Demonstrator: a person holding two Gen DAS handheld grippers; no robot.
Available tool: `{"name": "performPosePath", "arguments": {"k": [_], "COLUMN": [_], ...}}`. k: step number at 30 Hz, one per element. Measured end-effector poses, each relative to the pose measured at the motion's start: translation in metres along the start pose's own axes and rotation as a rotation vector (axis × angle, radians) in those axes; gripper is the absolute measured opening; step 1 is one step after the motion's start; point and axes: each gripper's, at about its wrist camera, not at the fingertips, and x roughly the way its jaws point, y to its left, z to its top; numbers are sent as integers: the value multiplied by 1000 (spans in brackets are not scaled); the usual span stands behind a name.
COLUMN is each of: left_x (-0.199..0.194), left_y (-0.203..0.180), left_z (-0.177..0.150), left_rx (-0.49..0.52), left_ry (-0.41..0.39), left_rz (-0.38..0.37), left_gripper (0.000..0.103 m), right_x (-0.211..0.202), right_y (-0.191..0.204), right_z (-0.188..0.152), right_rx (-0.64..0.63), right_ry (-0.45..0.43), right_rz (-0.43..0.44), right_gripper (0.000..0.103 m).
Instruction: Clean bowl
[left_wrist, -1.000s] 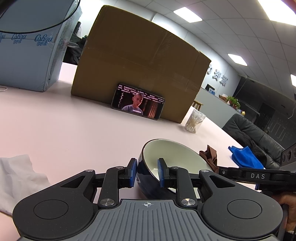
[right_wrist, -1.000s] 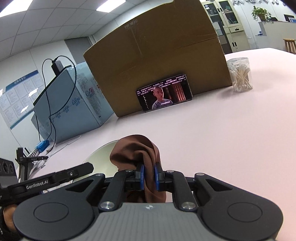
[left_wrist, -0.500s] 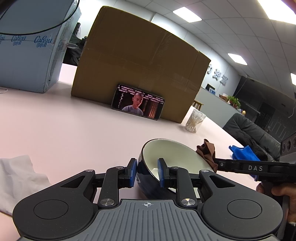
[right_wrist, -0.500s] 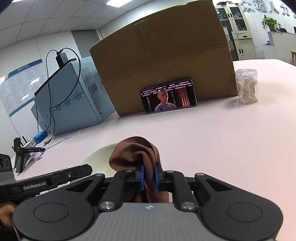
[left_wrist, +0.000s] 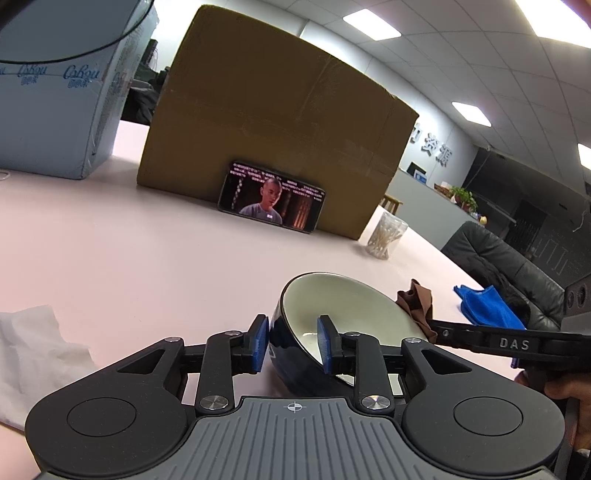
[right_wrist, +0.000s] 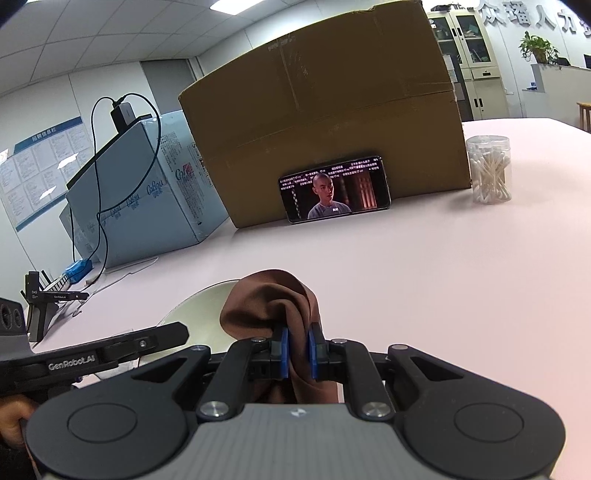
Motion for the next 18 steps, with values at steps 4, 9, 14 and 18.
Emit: {"name": "performPosePath", "arguments": {"k": [4, 9, 14, 18], "left_x": [3, -9, -31, -44], "left_y": [0, -8, -12, -14], "left_z": [1, -3, -13, -18], "left_rx": [-1, 11, -47, -95], "left_ry": [21, 14, -16, -17], "left_rz": [2, 49, 86, 99], "left_gripper": [27, 29, 30, 32], "right_x": [-14, -20, -15, 0], "right_y": [4, -3, -7, -12], "right_z": [-11, -16, -9, 2], "right_rx": [2, 28, 8, 17], "right_ry": [10, 23, 14, 17], "right_rz": [19, 56, 66, 86], "right_gripper": [13, 14, 14, 14]}}
